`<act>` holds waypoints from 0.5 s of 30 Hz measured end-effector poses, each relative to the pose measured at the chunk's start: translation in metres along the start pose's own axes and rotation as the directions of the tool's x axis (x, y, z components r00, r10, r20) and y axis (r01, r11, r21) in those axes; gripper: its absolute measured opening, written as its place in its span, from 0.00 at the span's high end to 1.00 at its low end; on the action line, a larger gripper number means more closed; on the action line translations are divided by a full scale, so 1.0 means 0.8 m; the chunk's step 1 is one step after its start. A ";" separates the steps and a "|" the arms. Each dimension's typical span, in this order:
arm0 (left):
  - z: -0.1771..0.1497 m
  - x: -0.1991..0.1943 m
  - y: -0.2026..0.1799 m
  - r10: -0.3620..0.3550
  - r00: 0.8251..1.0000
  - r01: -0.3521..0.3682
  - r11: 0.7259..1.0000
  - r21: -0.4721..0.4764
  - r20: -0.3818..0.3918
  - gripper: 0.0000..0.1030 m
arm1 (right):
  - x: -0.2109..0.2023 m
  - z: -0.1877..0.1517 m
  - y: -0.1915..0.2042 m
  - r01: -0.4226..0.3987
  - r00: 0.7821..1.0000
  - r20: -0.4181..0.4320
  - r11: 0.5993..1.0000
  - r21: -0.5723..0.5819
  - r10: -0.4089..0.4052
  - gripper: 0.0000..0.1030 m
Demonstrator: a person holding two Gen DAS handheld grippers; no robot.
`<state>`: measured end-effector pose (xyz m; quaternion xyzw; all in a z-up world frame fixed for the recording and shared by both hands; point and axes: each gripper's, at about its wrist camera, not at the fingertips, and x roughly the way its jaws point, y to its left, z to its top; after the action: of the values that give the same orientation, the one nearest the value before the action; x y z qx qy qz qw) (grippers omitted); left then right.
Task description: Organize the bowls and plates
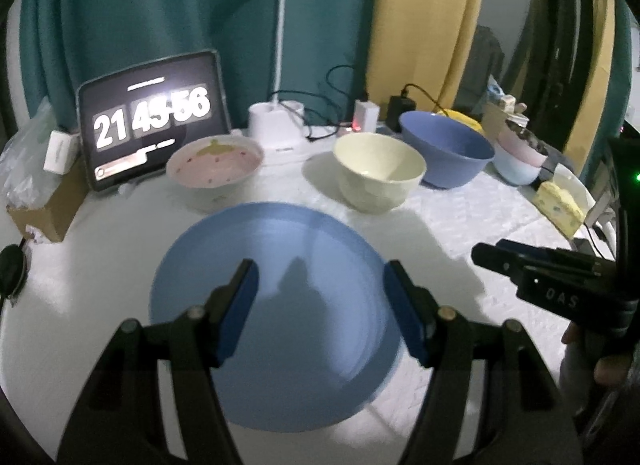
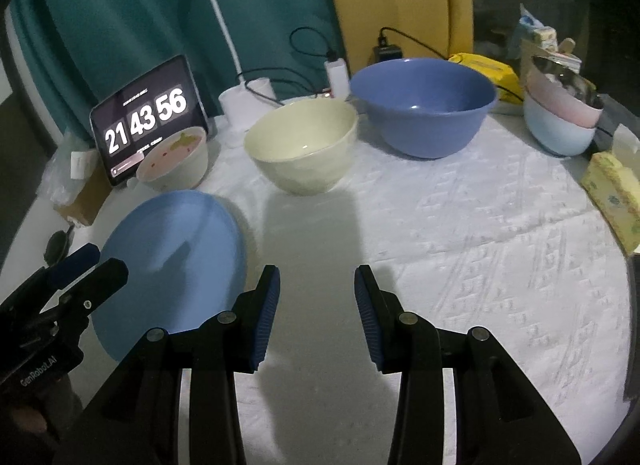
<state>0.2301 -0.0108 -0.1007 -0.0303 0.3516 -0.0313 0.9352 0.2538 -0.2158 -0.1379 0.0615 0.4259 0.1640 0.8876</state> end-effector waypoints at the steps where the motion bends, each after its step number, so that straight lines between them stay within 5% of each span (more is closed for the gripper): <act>1: 0.002 0.000 -0.006 -0.003 1.000 0.003 1.000 0.006 0.003 0.35 | -0.003 0.001 -0.005 0.003 1.000 0.007 1.000 0.001 -0.003 0.60; 15: 0.029 0.008 -0.064 -0.036 0.999 0.033 0.996 0.079 0.041 0.35 | -0.035 0.014 -0.053 0.027 0.997 0.076 1.000 0.012 -0.028 0.60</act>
<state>0.2479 -0.0612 -0.0834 -0.0005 0.3294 -0.0603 0.9423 0.2563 -0.2648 -0.1205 0.0669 0.3934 0.1469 0.9051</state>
